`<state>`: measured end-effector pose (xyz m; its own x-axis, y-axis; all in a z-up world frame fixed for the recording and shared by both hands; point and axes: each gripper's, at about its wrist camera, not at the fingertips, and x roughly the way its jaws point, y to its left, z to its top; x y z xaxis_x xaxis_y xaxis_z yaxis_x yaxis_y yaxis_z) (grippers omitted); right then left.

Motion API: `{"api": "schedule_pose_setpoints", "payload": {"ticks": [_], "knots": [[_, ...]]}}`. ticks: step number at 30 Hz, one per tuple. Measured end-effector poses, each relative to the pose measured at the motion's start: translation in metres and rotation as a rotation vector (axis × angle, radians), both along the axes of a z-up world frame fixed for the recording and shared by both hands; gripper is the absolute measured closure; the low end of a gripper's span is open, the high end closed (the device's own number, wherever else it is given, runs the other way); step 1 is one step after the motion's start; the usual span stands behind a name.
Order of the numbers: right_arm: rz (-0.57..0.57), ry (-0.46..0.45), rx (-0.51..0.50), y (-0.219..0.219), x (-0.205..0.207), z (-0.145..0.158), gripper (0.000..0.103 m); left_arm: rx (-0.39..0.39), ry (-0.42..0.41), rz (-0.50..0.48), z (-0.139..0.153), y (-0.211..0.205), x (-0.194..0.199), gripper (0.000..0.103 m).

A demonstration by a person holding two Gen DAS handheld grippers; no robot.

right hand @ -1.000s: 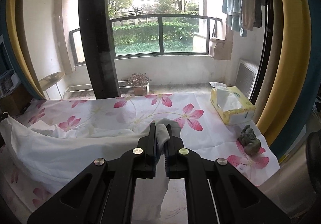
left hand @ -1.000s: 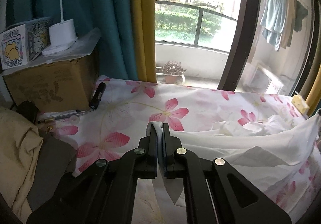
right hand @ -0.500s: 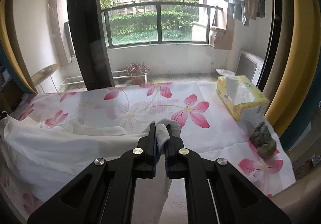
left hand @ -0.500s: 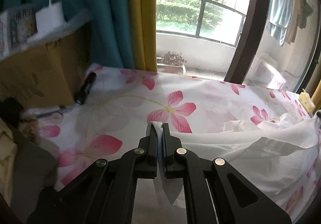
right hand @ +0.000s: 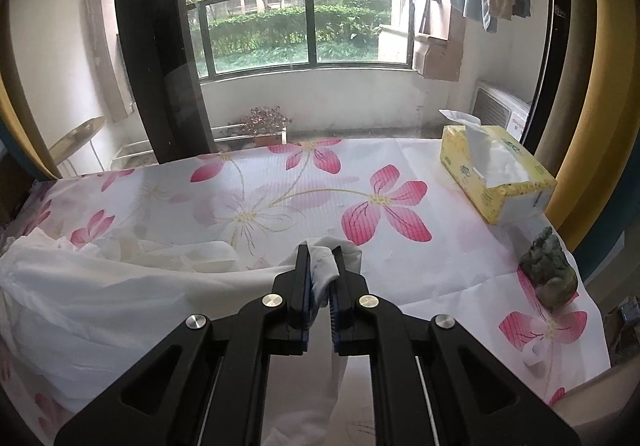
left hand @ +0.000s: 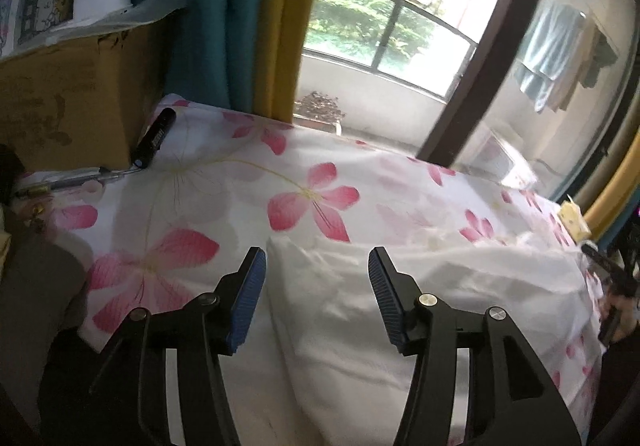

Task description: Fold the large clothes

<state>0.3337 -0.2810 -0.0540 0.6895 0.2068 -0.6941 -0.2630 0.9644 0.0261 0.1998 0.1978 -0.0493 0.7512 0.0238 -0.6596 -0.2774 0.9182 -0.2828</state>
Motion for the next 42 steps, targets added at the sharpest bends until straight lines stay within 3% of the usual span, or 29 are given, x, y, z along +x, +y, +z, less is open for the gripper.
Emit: {"api": "schedule_pose_setpoints", "payload": {"ticks": [3,5,7,9,14,16,22,32,33,34,35,42], "knots": [[-0.011,-0.005,-0.004,-0.003,-0.005,0.004,0.079,0.03,0.031,-0.043,0.0,-0.011,-0.008,0.046],[-0.014,-0.018,0.01,-0.009,-0.011,0.008,0.058,0.04,0.046,-0.074,-0.004,-0.016,-0.008,0.046],[-0.022,-0.03,0.021,-0.015,-0.016,0.012,0.052,0.073,0.089,-0.093,-0.011,-0.021,-0.004,0.046],[-0.03,-0.03,0.029,-0.022,-0.022,0.014,0.051,0.11,0.133,-0.091,-0.022,-0.022,0.002,0.046],[-0.032,0.002,0.019,-0.032,-0.029,0.006,0.051,0.139,0.135,-0.092,-0.031,-0.019,0.007,0.051],[-0.034,0.016,0.017,-0.036,-0.031,0.002,0.051,0.201,0.145,-0.112,-0.03,-0.025,0.01,0.097],[-0.021,0.04,0.013,-0.041,-0.036,-0.002,0.051,0.248,0.091,-0.096,-0.013,-0.027,0.007,0.098],[0.068,0.104,0.069,-0.023,-0.01,-0.024,0.051,0.223,-0.049,-0.05,0.032,-0.021,0.008,0.099],[0.074,0.108,0.077,-0.021,-0.005,-0.027,0.051,0.218,-0.063,-0.047,0.036,-0.019,0.01,0.099],[0.079,0.115,0.081,-0.019,-0.001,-0.029,0.064,0.216,-0.074,-0.045,0.04,-0.019,0.012,0.099],[0.083,0.122,0.076,-0.017,0.003,-0.031,0.097,0.215,-0.086,-0.043,0.044,-0.018,0.014,0.099],[0.127,0.023,-0.035,0.005,0.007,0.0,0.099,0.245,-0.155,0.006,0.066,-0.005,0.035,0.099]]}}
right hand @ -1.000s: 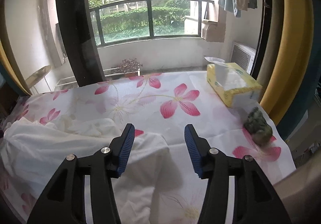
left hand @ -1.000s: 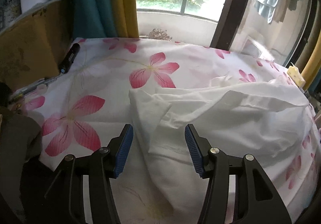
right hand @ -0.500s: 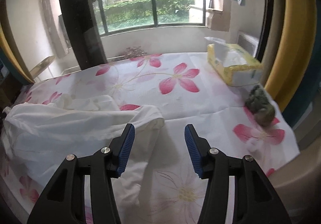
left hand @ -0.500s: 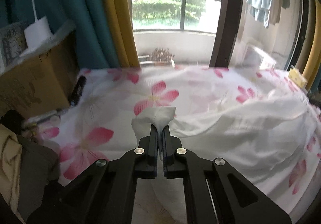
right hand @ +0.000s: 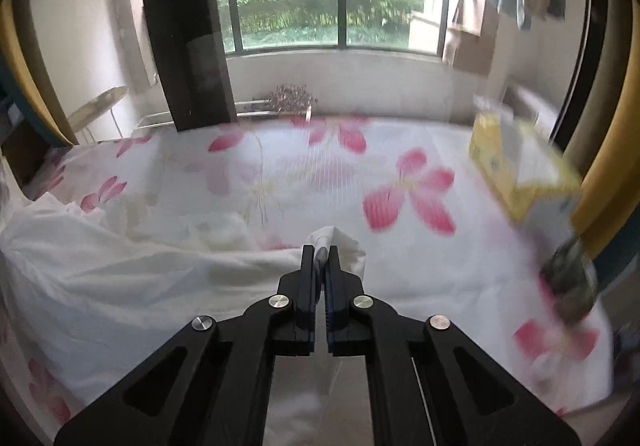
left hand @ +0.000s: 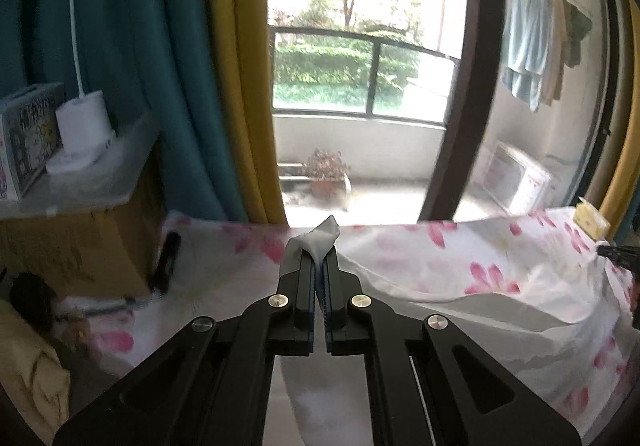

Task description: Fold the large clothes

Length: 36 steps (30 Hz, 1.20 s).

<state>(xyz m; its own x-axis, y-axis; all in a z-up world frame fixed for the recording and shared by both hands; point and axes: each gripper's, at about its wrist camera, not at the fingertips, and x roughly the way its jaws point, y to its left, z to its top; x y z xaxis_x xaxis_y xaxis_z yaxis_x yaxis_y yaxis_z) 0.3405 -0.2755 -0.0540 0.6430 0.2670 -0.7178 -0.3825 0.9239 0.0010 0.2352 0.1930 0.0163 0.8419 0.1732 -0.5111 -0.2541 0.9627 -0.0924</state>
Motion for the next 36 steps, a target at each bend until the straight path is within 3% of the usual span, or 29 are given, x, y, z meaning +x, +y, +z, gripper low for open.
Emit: {"api": "schedule_pose_setpoints", "payload": {"ticks": [6,9,11,12,13,14,16,17,19,20,24,28,36], "knots": [[-0.025,-0.01,-0.001,0.003,0.027,0.015,0.099,-0.047,-0.027,0.091,-0.007,0.031,0.024,0.099],[-0.054,0.007,0.001,0.007,0.039,0.008,0.099,-0.107,-0.001,0.125,-0.021,0.045,0.037,0.099],[-0.087,0.027,0.012,0.007,0.046,0.0,0.097,-0.16,0.066,0.134,-0.04,0.052,0.052,0.099],[-0.1,0.035,0.006,0.007,0.049,-0.003,0.095,-0.172,0.08,0.143,-0.045,0.053,0.055,0.099],[-0.121,0.04,-0.01,0.007,0.052,-0.007,0.086,-0.189,0.101,0.161,-0.054,0.055,0.059,0.099],[-0.139,0.038,-0.024,0.007,0.053,-0.01,0.071,-0.197,0.118,0.167,-0.059,0.055,0.062,0.099],[-0.159,0.023,-0.022,0.002,0.052,-0.011,0.05,-0.21,0.143,0.164,-0.067,0.055,0.065,0.088],[-0.16,0.013,-0.016,0.001,0.049,-0.008,0.049,-0.202,0.152,0.169,-0.068,0.054,0.065,0.081],[-0.153,-0.01,-0.019,0.001,0.042,-0.001,0.049,-0.18,0.157,0.176,-0.067,0.051,0.061,0.056],[-0.141,-0.021,-0.017,0.002,0.038,0.002,0.048,-0.176,0.155,0.168,-0.065,0.049,0.059,0.054],[0.033,-0.047,-0.024,0.027,0.01,0.011,0.048,-0.159,0.156,0.1,-0.057,0.035,0.048,0.054],[0.271,-0.032,-0.097,0.077,-0.026,0.005,0.048,-0.133,0.202,-0.05,-0.057,-0.005,0.045,0.054],[0.52,-0.002,-0.162,0.138,-0.055,-0.008,0.049,-0.09,0.336,-0.28,-0.079,-0.065,0.054,0.054]]}}
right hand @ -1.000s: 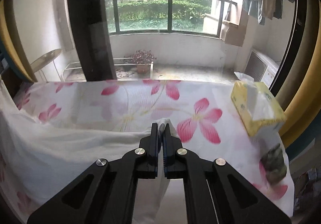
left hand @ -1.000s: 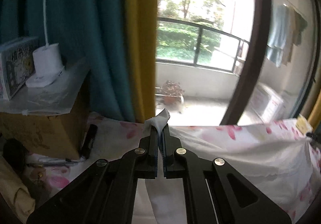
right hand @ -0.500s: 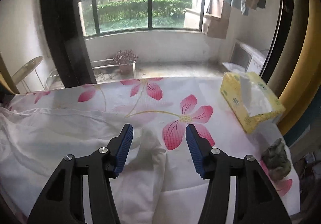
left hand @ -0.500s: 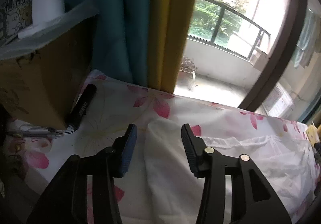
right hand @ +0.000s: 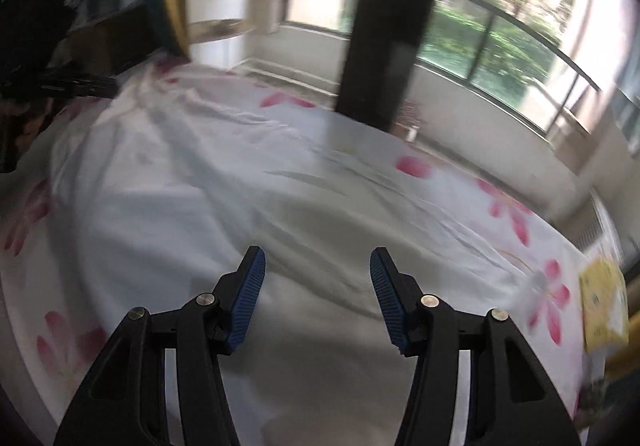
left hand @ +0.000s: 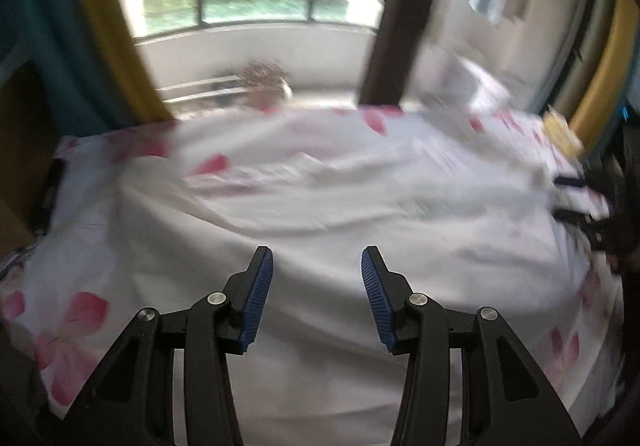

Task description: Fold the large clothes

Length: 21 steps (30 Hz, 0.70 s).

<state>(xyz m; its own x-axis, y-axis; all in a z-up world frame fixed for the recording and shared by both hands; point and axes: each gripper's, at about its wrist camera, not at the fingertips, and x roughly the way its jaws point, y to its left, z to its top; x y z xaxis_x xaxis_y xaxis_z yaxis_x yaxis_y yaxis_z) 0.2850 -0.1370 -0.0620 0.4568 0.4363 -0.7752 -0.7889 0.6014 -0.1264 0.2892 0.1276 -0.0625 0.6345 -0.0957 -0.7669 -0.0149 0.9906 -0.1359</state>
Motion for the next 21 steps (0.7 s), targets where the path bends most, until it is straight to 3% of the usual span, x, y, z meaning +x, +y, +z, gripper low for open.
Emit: {"api": "schedule_pose_setpoints", "payload": {"ticks": [5,6,7,8,15,21], "knots": [[0.055,0.031,-0.071,0.016,0.007,-0.011,0.051,0.065,0.049,-0.072,-0.011,-0.019,0.018,0.054],[0.055,0.034,-0.067,0.016,0.009,-0.011,0.058,0.07,0.055,-0.072,-0.012,-0.018,0.022,0.054],[0.053,0.039,-0.066,0.017,0.012,-0.009,0.081,0.081,0.059,-0.073,-0.012,-0.018,0.028,0.054],[0.048,0.037,-0.071,0.018,0.015,-0.008,0.093,0.089,0.06,-0.076,-0.013,-0.02,0.032,0.054],[-0.013,-0.036,-0.066,0.023,0.056,0.006,0.099,0.132,0.089,-0.1,-0.019,-0.015,0.073,0.054],[-0.088,-0.082,-0.059,0.029,0.092,0.004,0.099,0.15,0.09,-0.02,-0.03,0.008,0.104,0.054]]}}
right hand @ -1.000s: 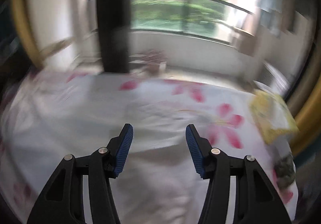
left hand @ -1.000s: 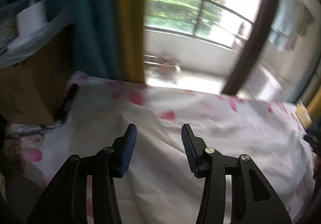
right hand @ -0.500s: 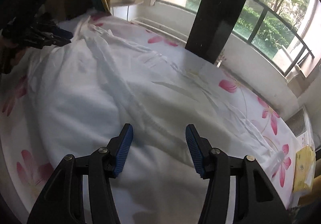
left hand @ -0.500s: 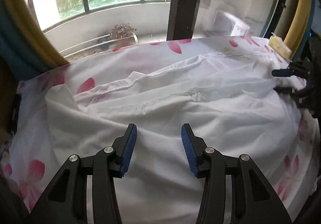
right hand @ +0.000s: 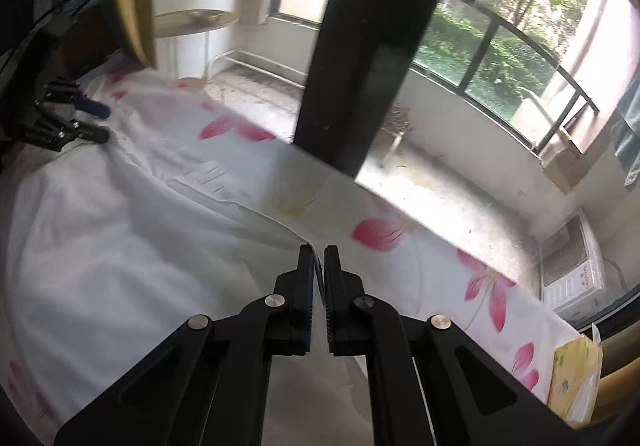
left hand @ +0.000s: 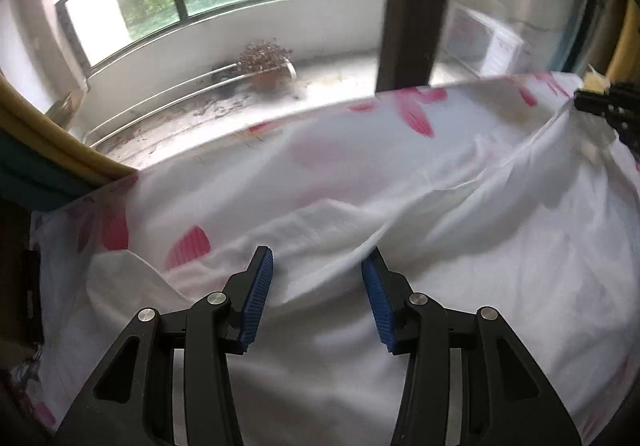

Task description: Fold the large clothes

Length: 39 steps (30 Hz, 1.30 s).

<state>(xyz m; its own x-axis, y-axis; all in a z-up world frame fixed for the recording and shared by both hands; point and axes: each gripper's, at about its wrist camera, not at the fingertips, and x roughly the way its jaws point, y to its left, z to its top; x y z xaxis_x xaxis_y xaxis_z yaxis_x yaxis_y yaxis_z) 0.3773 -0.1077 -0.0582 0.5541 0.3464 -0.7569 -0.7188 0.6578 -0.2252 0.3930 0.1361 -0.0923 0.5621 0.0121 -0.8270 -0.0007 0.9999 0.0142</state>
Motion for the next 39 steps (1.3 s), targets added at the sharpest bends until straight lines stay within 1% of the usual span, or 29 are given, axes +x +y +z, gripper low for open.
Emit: {"api": "schedule_pose_setpoints", "payload": {"ticks": [3,4,6,7,8,11,12,18,22,27,32,35,37,39], "knots": [[-0.042,-0.027,-0.012,0.002,0.014,-0.003,0.098,0.04,-0.015,0.063,0.002,0.012,0.008,0.054],[-0.072,-0.026,-0.021,0.003,0.022,-0.004,0.098,0.041,-0.027,0.085,0.003,0.017,0.011,0.054],[-0.114,-0.011,-0.033,0.001,0.033,-0.007,0.088,0.058,-0.038,0.117,0.005,0.023,0.015,0.054],[-0.14,-0.016,-0.035,-0.001,0.038,-0.008,0.072,0.065,-0.039,0.125,0.005,0.025,0.016,0.054],[-0.152,-0.023,-0.028,-0.004,0.039,-0.008,0.061,0.068,-0.044,0.129,0.006,0.026,0.015,0.054],[-0.176,-0.03,-0.02,-0.013,0.038,-0.004,0.053,0.07,-0.065,0.141,0.012,0.028,0.01,0.054],[-0.182,-0.033,-0.021,-0.017,0.036,-0.003,0.051,0.068,-0.071,0.144,0.014,0.029,0.006,0.054],[-0.213,-0.025,-0.02,-0.039,0.023,0.002,0.05,0.043,-0.085,0.143,0.02,0.033,-0.028,0.054],[-0.251,-0.011,-0.008,-0.058,0.01,0.003,0.05,0.006,-0.104,0.2,0.025,0.042,-0.06,0.053],[-0.32,0.019,0.02,-0.088,-0.011,0.004,0.05,-0.065,-0.124,0.265,0.029,0.053,-0.102,0.052],[-0.38,0.053,0.055,-0.112,-0.032,0.005,0.05,-0.172,-0.139,0.346,0.023,0.059,-0.144,0.052],[-0.413,0.076,0.081,-0.129,-0.048,0.003,0.05,-0.188,-0.139,0.384,0.016,0.057,-0.165,0.052],[-0.433,0.097,0.1,-0.139,-0.056,0.0,0.05,-0.207,-0.12,0.391,0.009,0.054,-0.175,0.052],[-0.448,0.121,0.113,-0.148,-0.067,-0.005,0.05,-0.21,-0.109,0.389,0.005,0.051,-0.185,0.052]]}}
